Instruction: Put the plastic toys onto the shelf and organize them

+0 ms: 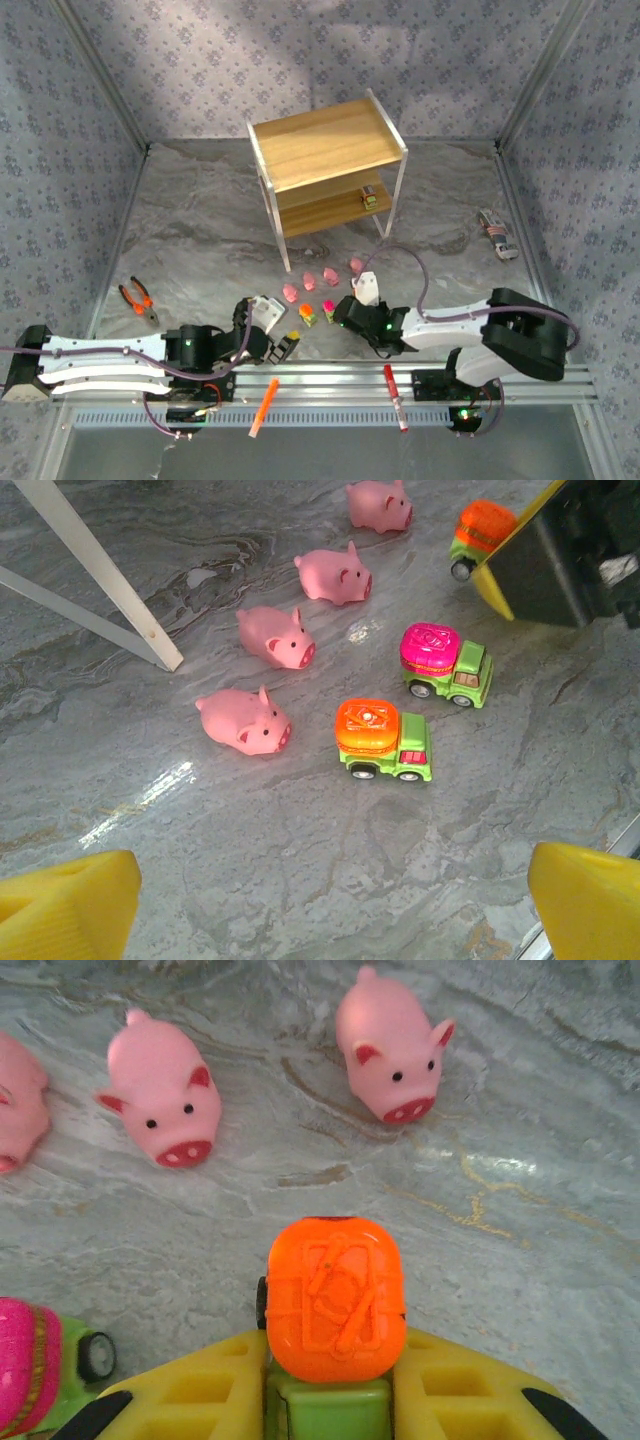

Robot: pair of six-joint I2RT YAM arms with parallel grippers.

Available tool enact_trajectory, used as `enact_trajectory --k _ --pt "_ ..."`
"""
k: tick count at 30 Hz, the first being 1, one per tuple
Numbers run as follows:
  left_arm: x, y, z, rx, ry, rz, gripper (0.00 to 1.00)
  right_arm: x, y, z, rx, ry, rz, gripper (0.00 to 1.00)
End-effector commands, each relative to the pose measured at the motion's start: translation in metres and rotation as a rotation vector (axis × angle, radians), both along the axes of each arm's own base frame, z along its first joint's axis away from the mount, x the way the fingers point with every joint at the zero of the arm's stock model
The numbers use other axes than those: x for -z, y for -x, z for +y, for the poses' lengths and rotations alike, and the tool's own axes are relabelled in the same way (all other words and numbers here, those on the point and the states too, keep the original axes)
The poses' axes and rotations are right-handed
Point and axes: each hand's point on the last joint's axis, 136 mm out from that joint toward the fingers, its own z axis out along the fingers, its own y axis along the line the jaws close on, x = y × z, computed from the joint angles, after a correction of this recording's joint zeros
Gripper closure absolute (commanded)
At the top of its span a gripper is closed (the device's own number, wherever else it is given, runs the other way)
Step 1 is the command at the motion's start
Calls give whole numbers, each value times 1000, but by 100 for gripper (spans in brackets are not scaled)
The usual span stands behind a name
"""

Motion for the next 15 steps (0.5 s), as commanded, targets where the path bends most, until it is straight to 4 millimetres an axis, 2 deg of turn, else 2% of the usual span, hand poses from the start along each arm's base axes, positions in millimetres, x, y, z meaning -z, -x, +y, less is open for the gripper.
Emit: enact_trajectory --k 1,10,15 --pt "-11 -1 -3 -8 16 -12 1 -11 1 -13 0 37 -22 75" --pt "-11 -1 -4 -6 12 -11 1 -52 -4 -17 -14 39 -78 76" --pt "-11 0 -4 -4 15 -10 1 -76 -16 -12 -57 37 -108 77"
